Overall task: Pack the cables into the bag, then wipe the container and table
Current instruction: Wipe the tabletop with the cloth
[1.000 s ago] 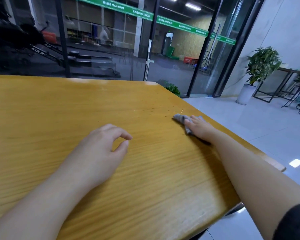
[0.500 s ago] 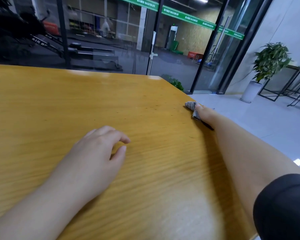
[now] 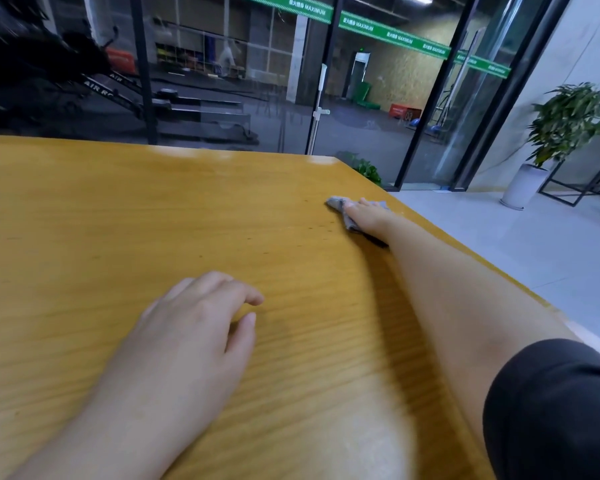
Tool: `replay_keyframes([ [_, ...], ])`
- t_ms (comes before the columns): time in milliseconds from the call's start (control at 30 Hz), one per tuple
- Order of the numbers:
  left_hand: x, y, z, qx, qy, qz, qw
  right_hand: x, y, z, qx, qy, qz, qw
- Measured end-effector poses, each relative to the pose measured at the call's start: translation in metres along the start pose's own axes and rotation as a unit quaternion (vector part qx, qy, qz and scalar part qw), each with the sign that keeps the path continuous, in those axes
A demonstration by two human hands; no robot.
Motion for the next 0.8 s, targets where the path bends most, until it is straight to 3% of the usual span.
replay_keyframes([
  [200, -0.001, 0.001, 0.005, 0.002, 0.001, 0.011, 1.0, 0.049, -0.048, -0.015, -0.01, -0.051, 0.132, 0.99],
  [467, -0.002, 0.005, 0.008, 0.008, 0.005, 0.003, 1.0, 0.18, -0.061, -0.039, 0.085, -0.078, 0.329, 0.937],
  [633, 0.0, 0.005, 0.009, 0.015, 0.013, 0.001, 1.0, 0.199, -0.027, -0.037, 0.064, -0.069, 0.303, 0.948],
  [800, 0.001, 0.005, 0.01, 0.019, 0.013, 0.0, 1.0, 0.14, 0.014, -0.018, 0.049, -0.031, 0.163, 0.985],
])
Point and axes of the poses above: each hand's wrist, its own x-axis away from the middle knuckle, its own z-axis out of the back of the hand, y = z × x, the point moved 6 cm from there along -x, towards the middle knuckle, and after that the axes turned 11 degrees about -z, right-handed, at the moved point
